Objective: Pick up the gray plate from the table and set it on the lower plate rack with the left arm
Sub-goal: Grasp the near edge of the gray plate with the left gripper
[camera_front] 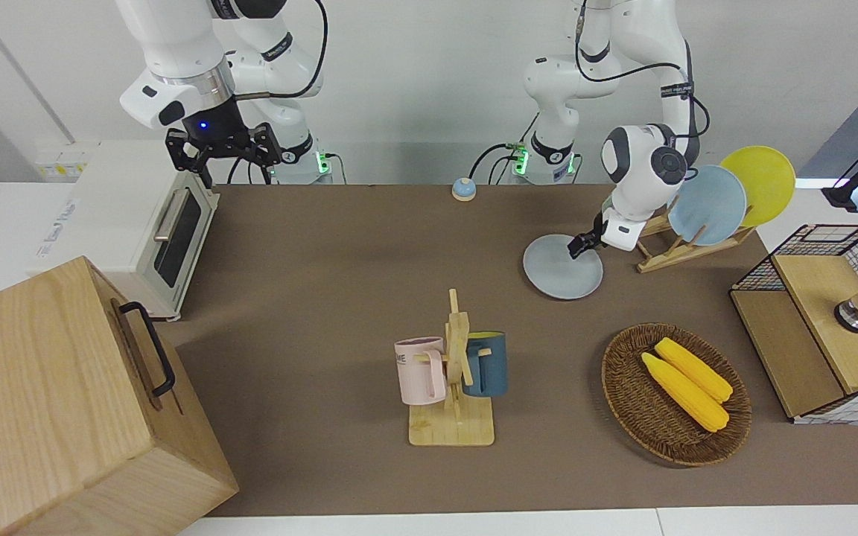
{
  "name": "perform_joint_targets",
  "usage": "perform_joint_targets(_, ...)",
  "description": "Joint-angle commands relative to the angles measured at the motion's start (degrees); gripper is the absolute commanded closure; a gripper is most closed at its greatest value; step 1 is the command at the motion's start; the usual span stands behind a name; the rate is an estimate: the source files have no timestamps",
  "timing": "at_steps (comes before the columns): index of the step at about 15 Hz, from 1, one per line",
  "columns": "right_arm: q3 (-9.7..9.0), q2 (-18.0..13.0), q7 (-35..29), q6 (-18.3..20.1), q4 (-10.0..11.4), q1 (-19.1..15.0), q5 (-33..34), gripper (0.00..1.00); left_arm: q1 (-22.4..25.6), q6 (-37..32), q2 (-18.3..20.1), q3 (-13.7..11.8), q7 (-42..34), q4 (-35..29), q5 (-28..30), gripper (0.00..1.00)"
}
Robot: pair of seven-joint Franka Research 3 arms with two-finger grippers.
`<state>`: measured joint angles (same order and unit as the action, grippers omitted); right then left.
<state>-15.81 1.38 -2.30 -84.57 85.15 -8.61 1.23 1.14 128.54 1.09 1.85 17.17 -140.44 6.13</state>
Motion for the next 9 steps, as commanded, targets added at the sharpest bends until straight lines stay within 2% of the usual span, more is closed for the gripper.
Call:
perform_joint_targets(1, -0.98, -0.07, -0.69, 0.81, -0.51, -1.06, 0.08, 0.017, 0.8, 1.27, 0.06, 0.78, 0.58, -0.71, 1.43, 0.56)
perform_joint_targets(2, -0.98, -0.15, -0.69, 0.81, -0.51, -1.06, 0.08, 0.017, 0.89, 1.19, 0.06, 0.78, 0.41, -0.71, 1.87, 0.69)
perform_joint_targets(5, -0.98, -0.07, -0.69, 0.81, -0.51, -1.06, 0.08, 0.017, 0.97, 1.19, -0.03, 0.78, 0.32, -0.71, 2.22, 0.96)
perform_joint_targets(6, -0.98, -0.15, -0.69, 0.81, -0.51, -1.06, 0.08, 0.017, 0.97, 1.19, -0.03, 0.7, 0.32, -0.71, 2.22, 1.0)
perform_joint_targets(9, -0.98, -0.15, -0.69, 0.81, -0.51, -1.06, 0.08, 0.017, 0.97, 1.27, -0.03, 0.78, 0.32, -0.71, 2.22, 1.0)
